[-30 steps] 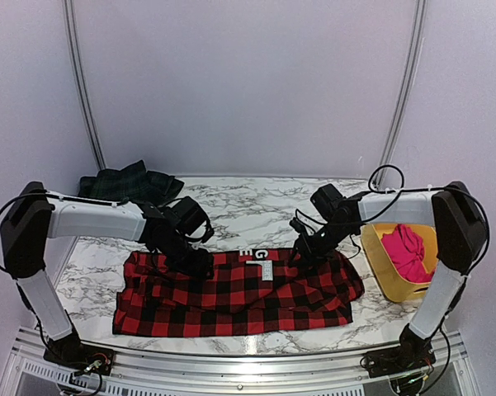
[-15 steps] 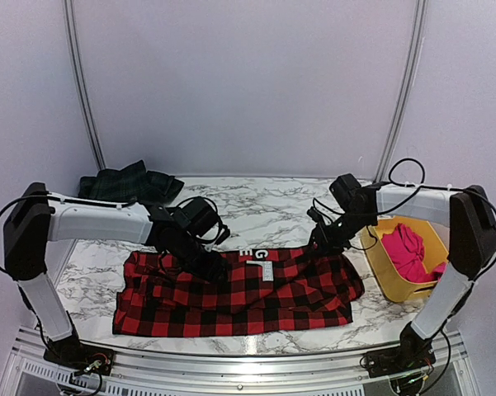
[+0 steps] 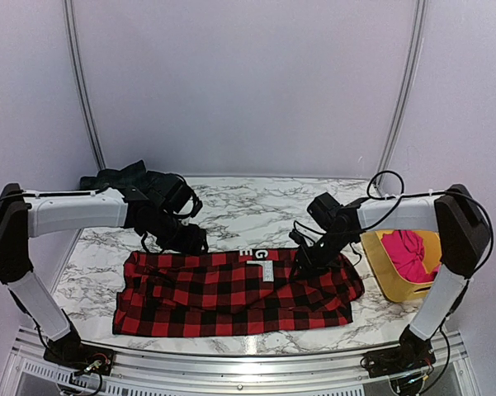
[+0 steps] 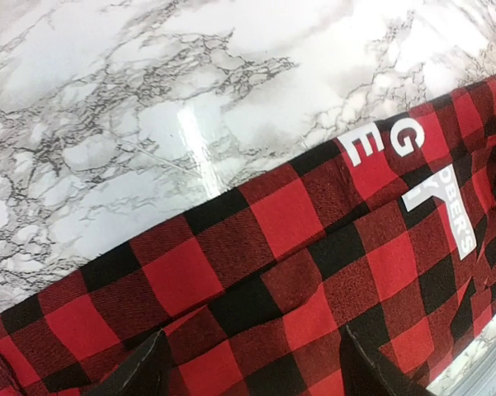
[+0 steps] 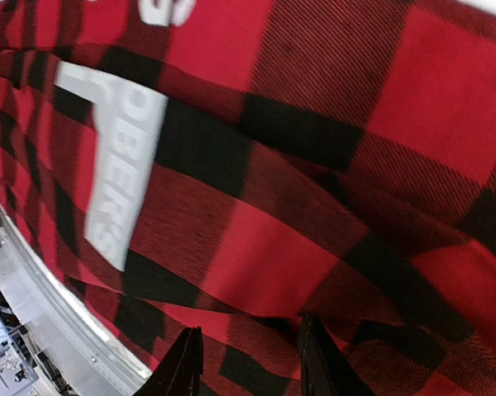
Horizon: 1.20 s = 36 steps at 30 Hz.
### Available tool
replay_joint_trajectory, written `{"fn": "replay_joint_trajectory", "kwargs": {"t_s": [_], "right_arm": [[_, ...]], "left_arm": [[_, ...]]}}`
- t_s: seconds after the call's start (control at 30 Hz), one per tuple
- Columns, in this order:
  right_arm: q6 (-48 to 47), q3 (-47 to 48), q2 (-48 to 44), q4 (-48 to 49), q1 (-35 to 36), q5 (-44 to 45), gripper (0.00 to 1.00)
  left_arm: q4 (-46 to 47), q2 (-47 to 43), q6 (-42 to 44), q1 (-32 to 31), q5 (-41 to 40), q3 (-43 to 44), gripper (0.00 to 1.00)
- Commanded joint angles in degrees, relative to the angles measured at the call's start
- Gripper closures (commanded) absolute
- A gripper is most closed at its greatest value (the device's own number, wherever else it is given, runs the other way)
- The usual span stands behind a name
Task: Fold and stack the mixed laundry pile
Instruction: Rotate the rectangle-folded T-shirt at the center of the board.
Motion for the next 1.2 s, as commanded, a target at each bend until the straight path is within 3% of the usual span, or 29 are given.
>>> {"fn": "replay_joint_trajectory", "kwargs": {"t_s": [0.0, 0.13, 0.27, 0.37, 0.5, 0.57, 0.63, 0.73, 0.93, 1.17], "right_arm": [[-1.2, -4.9, 1.1, 0.7, -3.1, 6.3, 0.64], [-4.4, -6.5, 3.4, 1.7, -7.6, 8.8, 0.64], [-7.9, 2.1, 10.1, 1.1, -8.9, 12.5, 0.65], [-10.8, 14.2, 18.3, -0.5, -9.0, 15.0, 0.66], [-12.7, 39.6, 30.3, -6.8, -8.8, 17.3, 0.67], [-13.3, 52.0, 33.2, -11.7, -8.7, 18.5, 0.67], [-13.5, 56.3, 33.0, -13.8, -8.6, 18.7, 0.66], [-13.2, 52.9, 27.6, -13.6, -8.2, 18.0, 0.65], [-7.7, 34.2, 13.7, -6.2, -7.5, 12.0, 0.64], [-4.6, 24.9, 15.0, -2.2, -6.0, 10.3, 0.67]], "left_arm": [[-1.9, -3.6, -0.8, 1.2, -3.5, -1.9, 0.27], [-2.4, -5.2, -1.9, 1.9, -5.2, -3.7, 0.26], [-2.4, -6.5, -3.0, 2.2, -6.0, -4.9, 0.25], [-2.4, -6.9, -3.4, 2.3, -6.8, -5.3, 0.25], [-2.4, -7.1, -2.0, 2.2, -5.8, -5.7, 0.25], [-2.4, -7.1, -0.5, 2.2, -5.3, -6.1, 0.26], [-2.4, -6.8, 0.8, 2.2, -5.2, -6.0, 0.28], [-2.6, -5.7, 2.4, 2.2, -5.7, -5.6, 0.32], [-3.6, -1.0, 4.1, 2.2, -8.4, -4.6, 0.37], [-4.4, 6.4, 3.8, 2.2, -10.0, -2.6, 0.52]]}}
